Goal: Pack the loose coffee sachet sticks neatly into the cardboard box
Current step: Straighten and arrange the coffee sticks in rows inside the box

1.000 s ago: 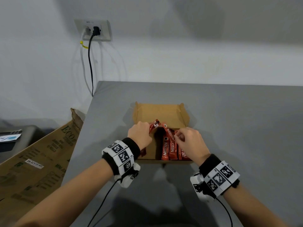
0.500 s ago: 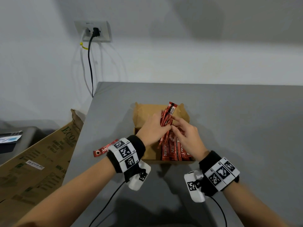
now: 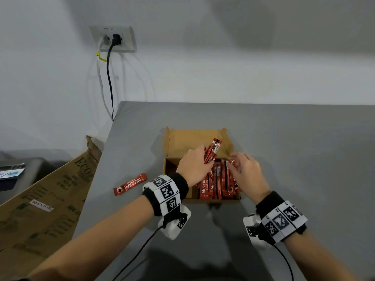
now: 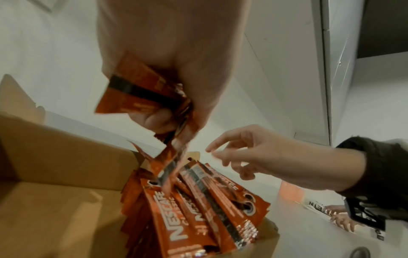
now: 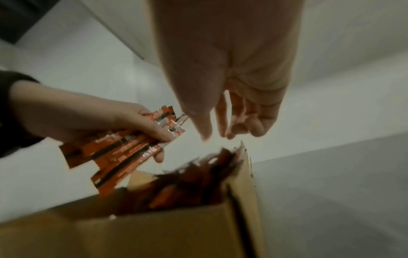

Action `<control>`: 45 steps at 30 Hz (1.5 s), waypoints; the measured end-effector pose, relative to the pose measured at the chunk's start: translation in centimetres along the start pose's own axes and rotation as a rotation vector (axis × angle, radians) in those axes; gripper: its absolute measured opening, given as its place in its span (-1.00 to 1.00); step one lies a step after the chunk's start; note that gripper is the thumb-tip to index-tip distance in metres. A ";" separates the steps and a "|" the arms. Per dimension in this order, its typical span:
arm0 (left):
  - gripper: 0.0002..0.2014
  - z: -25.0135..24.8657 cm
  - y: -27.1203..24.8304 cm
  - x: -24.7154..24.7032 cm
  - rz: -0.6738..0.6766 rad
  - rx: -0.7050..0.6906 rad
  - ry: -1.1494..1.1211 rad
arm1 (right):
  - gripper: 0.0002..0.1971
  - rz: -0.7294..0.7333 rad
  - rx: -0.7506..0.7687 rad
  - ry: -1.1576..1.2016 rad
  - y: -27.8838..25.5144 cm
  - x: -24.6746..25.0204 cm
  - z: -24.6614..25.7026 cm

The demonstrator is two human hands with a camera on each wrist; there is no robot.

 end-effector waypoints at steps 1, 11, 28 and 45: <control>-0.79 -0.2 0.1 -0.2 0.013 -0.012 -0.029 | -0.67 -0.032 0.027 0.057 -0.1 0.3 0.4; -0.76 -2.0 0.6 -2.1 0.067 -0.059 -0.223 | -0.89 -0.058 -0.025 0.417 1.0 0.9 0.4; -0.61 -2.2 1.4 -3.7 0.068 -0.044 -0.129 | -0.83 -0.088 -0.089 0.099 1.1 1.4 -1.8; -0.77 5.0 -2.3 9.2 -0.194 0.259 0.505 | -0.88 -0.039 0.058 -0.042 -0.6 0.7 0.4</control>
Point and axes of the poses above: each hand's wrist, its own y-axis towards the middle knuckle, its own x-axis out of the back of the hand, z = x × y, the point moved 8 cm from there along y, towards the middle knuckle, and after that the axes turned 9 degrees about z, right-handed, at the moved point
